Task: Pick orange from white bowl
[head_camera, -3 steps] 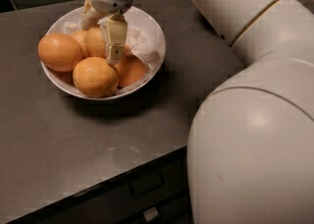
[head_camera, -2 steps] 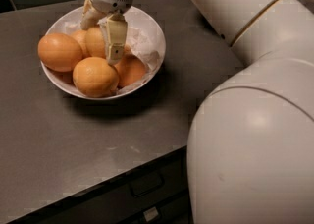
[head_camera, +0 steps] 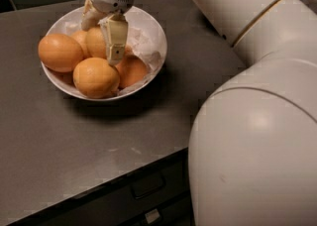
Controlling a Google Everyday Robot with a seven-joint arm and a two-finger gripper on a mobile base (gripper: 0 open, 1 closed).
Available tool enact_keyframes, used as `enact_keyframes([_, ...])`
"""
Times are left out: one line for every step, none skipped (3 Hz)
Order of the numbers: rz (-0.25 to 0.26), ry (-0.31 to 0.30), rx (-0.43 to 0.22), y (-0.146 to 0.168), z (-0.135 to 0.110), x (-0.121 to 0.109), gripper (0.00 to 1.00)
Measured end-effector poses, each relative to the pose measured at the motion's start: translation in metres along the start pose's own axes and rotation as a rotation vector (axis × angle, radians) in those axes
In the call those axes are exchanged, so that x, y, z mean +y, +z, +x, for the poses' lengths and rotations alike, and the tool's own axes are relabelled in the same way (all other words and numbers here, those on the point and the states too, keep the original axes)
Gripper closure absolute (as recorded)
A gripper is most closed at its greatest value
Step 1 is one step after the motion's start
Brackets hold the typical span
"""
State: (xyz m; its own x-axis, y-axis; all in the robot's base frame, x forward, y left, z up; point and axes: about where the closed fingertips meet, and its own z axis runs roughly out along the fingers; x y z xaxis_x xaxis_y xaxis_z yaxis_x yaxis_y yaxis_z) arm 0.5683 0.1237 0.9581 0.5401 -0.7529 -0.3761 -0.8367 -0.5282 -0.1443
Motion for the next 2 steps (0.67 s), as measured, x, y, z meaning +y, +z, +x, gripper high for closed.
enact_keyframes([0.000, 0.000, 0.000, -0.0001, 0.0000, 0.0000, 0.27])
enact_keyframes([0.000, 0.000, 0.000, 0.0001, 0.0000, 0.0000, 0.27])
